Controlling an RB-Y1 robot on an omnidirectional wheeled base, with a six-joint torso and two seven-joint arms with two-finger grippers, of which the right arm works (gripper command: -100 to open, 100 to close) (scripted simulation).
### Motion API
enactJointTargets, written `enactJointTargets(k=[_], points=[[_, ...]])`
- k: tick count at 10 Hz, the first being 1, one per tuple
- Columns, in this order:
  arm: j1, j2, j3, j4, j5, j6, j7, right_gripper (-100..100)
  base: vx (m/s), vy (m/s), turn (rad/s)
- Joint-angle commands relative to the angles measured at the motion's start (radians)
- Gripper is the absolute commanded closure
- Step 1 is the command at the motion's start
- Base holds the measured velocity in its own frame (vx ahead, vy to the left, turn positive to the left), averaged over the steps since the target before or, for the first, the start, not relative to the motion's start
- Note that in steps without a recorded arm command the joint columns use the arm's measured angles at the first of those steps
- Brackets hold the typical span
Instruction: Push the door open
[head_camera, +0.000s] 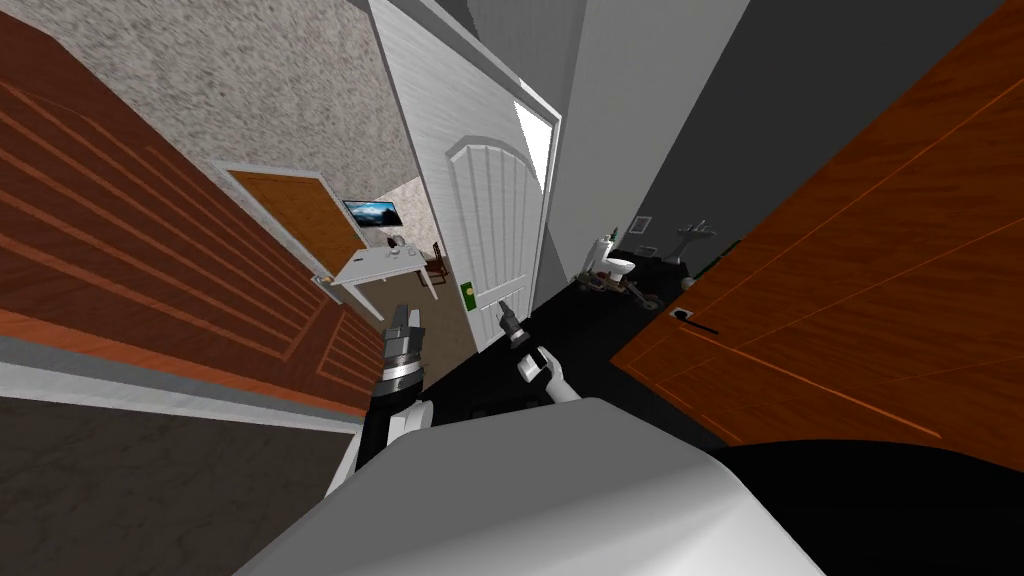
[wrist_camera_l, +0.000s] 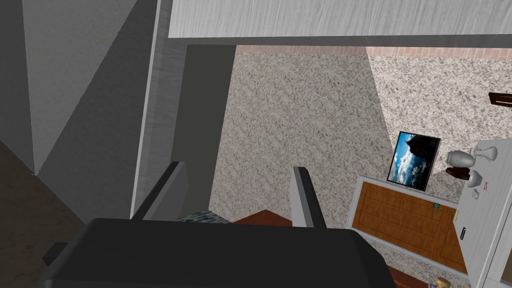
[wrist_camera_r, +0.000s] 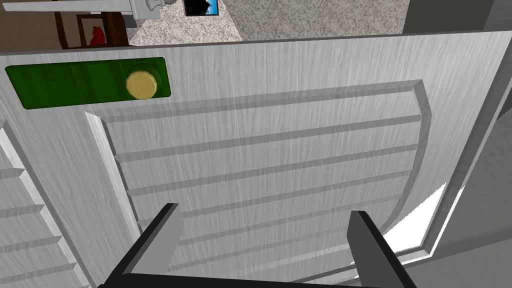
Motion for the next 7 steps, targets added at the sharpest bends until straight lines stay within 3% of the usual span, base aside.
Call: enactJointTargets(k=[1,7], points=[[-0.019,-0.003,0.018,0.029,-0.002,0.011,-0.009,-100,0.081,0.054,-0.073],[-0.089,-0.007,0.088,0.154,-0.007,0.037,-0.036,-100,0.099,0.063,-0.077]])
